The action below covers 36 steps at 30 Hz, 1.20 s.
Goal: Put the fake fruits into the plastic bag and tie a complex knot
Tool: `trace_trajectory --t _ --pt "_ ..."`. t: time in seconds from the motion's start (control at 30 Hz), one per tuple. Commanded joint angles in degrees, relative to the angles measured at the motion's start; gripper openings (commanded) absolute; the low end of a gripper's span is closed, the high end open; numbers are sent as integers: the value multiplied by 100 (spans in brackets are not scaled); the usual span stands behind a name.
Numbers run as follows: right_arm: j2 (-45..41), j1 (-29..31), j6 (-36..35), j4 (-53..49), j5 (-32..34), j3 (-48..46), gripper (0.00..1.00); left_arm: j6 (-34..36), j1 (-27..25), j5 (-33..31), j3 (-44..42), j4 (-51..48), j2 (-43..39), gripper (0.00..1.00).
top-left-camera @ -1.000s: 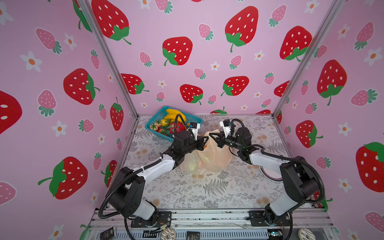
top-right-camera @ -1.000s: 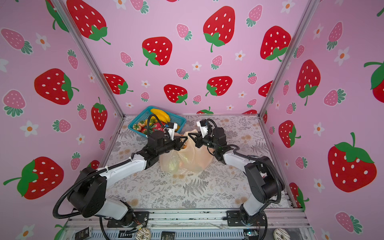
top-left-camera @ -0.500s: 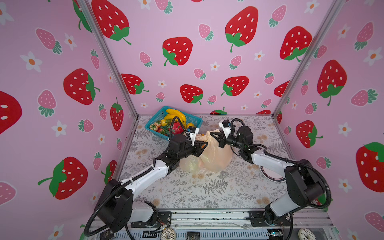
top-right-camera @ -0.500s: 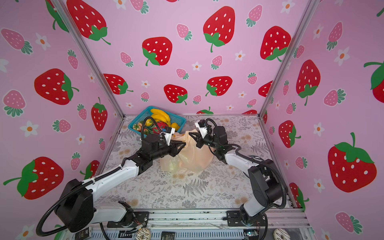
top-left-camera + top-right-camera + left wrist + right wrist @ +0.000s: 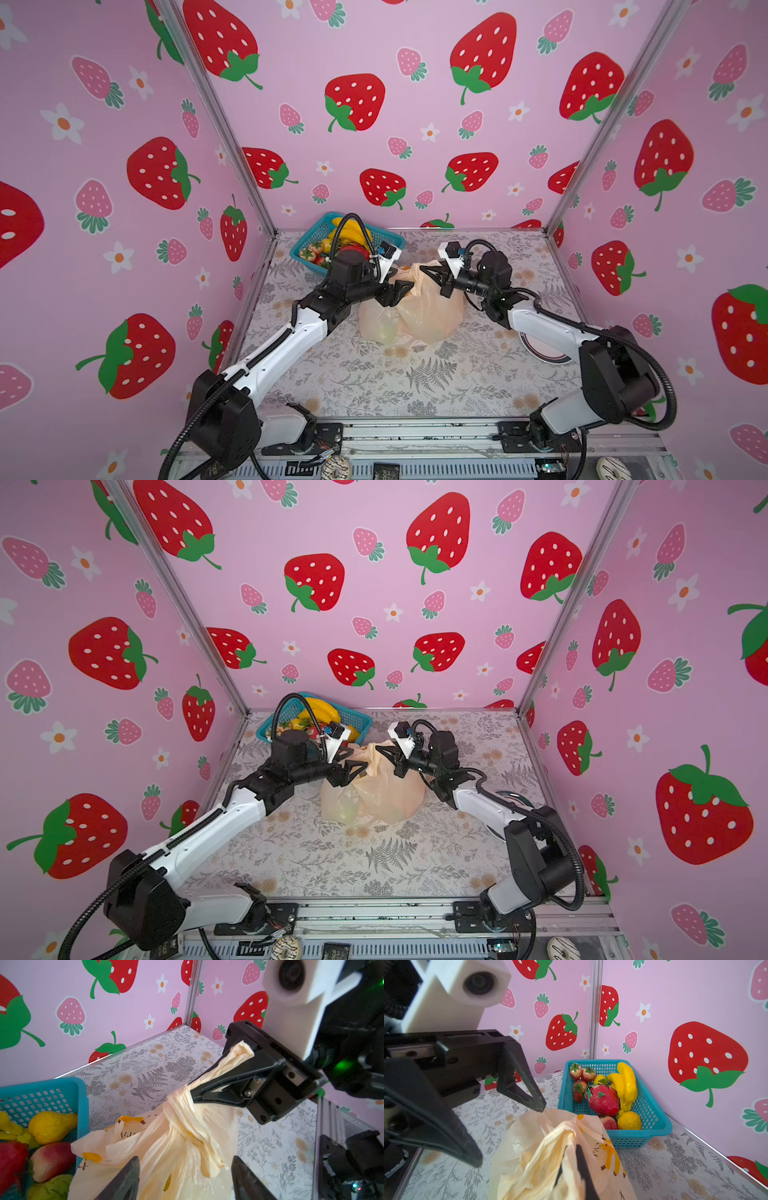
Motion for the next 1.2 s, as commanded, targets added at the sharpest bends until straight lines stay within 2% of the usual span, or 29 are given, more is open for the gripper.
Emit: trace_trajectory --t 0.0,0.23,0.4,0.73,0.9,1.03,1.17 --pt "-152 -17 -15 227 -135 -23 0 1006 13 279 610 -763 344 73" --pt "-188 -15 3 212 -116 -50 0 1492 32 511 1345 -1260 1168 76" --pt "-213 -15 -32 155 -60 -50 0 1535 39 821 1494 -1269 1453 70" --pt "-284 -14 -65 82 -48 -24 0 1944 48 655 1725 -1634 1734 42" --pt "-328 -15 -131 -32 -13 -41 0 2084 57 520 1741 -1625 1747 30" --pt "-368 -15 -173 -120 15 -51 0 2239 78 366 1774 -1626 1759 17" --pt "-405 -16 -231 -208 26 -68 0 2373 85 171 1802 -1612 1738 10"
